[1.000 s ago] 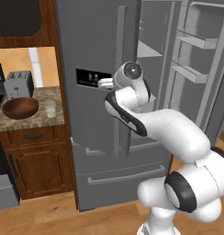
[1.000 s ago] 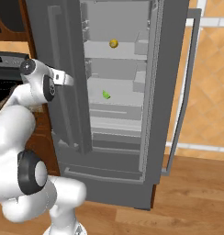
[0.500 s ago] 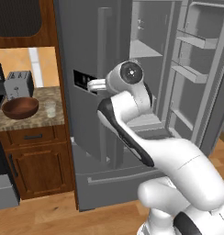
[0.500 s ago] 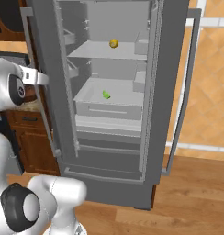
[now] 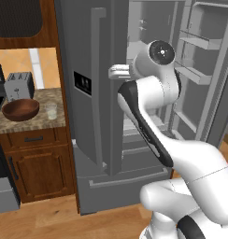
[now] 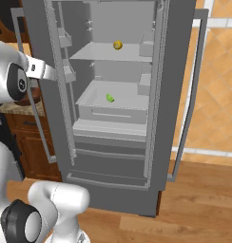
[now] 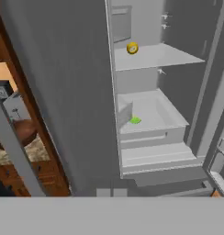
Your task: Grab a lemon wedge from the fridge and one ice cube from the ice bowl, and put them in the glass of lemonade.
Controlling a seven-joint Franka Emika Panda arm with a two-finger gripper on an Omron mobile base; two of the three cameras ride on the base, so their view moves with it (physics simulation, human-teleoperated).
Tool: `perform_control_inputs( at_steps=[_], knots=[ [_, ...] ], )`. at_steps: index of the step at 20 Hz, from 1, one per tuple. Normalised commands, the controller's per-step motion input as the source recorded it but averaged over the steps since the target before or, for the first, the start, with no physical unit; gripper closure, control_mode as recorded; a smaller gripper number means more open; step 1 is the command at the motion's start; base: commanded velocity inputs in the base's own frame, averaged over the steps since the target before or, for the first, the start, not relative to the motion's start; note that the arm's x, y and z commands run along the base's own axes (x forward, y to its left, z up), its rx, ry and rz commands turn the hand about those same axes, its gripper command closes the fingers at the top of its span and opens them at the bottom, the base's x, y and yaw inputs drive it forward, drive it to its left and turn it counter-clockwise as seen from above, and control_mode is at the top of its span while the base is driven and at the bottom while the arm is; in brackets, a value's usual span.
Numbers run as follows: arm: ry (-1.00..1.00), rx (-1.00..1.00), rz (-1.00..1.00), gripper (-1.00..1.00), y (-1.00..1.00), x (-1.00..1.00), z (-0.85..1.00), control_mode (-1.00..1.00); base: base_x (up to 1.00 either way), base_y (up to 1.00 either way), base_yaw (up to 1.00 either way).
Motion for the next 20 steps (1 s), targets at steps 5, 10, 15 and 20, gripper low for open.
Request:
perform_control_inputs(
  at_steps=[5, 10, 15, 20],
  knots=[
    [0.08, 0.28, -0.16, 1.00, -0.73, 0.42, -0.19, -1.00, 0.00, 0.00, 0.00],
    [0.11, 0.28, -0.02, 1.00, -0.38, 0.23, -0.19, -1.00, 0.00, 0.00, 0.00],
    [0.07, 0.40, 0.19, 1.00, -0.40, 0.00, -0.04, -1.00, 0.00, 0.00, 0.00],
    [0.01, 0.17, 0.09, -1.00, 0.09, 0.07, -0.48, -1.00, 0.00, 0.00, 0.00]
  ],
)
